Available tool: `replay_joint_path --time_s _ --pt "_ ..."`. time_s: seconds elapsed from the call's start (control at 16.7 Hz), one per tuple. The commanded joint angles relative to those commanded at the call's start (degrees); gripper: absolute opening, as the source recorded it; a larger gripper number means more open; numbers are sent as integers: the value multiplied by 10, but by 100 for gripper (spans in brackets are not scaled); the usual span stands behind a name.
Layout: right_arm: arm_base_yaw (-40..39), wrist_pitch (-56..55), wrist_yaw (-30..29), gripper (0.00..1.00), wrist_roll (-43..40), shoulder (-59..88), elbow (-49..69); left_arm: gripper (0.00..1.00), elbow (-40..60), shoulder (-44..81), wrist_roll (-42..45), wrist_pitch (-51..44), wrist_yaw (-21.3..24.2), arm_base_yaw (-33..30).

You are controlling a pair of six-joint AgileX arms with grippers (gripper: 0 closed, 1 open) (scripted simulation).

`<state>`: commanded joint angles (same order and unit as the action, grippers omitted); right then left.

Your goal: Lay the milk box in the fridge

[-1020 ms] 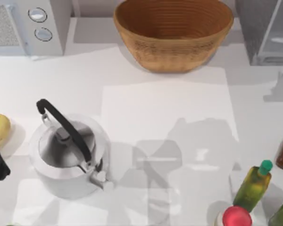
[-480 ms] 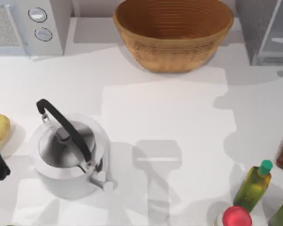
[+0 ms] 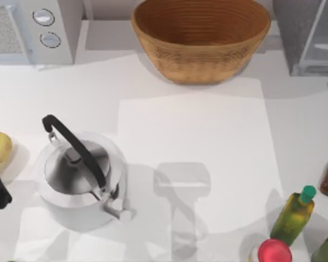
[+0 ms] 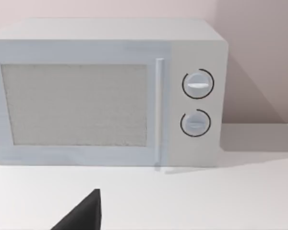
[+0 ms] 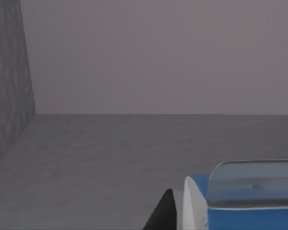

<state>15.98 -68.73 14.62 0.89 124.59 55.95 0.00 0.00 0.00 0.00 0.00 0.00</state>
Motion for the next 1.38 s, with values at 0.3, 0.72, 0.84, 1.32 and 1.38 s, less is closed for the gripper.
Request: replay_joint_path --time_s 0.3,0.72,0.84,1.32,1.38 --pt "-5 12 -2 0 1 9 18 100 0 0 0 0 0 0" --pt "-19 113 -18 0 1 87 196 100 0 0 0 0 0 0" --pt "-25 148 -23 0 0 111 254 100 0 0 0 0 0 0" --pt "-36 215 -35 0 -1 150 361 100 0 0 0 0 0 0" --pt "-36 215 -35 0 -1 150 361 100 0 0 0 0 0 0"
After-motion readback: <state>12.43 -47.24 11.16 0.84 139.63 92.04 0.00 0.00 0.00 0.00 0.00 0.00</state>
